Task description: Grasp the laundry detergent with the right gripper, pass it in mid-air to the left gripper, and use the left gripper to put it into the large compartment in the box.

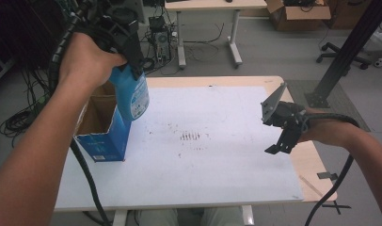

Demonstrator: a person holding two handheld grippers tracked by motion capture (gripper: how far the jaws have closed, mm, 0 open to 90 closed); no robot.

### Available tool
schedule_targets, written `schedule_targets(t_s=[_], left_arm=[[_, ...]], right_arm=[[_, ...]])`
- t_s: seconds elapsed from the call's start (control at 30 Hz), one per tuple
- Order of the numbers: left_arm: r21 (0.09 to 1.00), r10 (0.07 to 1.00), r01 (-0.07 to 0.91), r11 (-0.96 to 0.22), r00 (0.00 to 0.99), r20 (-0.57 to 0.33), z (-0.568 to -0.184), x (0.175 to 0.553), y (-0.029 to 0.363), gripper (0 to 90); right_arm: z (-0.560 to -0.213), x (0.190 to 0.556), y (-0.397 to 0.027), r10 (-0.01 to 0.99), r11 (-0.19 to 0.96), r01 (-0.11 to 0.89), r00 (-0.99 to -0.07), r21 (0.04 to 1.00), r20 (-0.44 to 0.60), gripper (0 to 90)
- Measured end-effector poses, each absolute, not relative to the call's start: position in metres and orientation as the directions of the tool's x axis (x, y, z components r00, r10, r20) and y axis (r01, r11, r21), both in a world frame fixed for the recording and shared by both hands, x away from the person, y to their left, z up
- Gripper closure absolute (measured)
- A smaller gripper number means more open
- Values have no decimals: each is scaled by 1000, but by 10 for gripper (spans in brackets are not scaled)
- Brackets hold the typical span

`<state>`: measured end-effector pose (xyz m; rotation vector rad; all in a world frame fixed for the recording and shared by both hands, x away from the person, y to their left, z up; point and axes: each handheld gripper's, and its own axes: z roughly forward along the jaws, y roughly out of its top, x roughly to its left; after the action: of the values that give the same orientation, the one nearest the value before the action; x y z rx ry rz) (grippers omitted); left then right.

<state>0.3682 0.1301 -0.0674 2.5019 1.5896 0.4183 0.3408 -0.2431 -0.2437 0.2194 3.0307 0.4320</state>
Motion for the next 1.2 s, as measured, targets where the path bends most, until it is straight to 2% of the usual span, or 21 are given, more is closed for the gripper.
schedule_targets(t_s=[0.53,1.2], left_arm=[[287,963,921,-263,234,130,-65,378,174,378],[347,988,930,-123,82,129,-76,384,216,378]], right_arm=[[-241,347,-239,144,954,124,-988,272,-56,83],[-246,350,-245,164,951,143,-985,275,-54,79]])
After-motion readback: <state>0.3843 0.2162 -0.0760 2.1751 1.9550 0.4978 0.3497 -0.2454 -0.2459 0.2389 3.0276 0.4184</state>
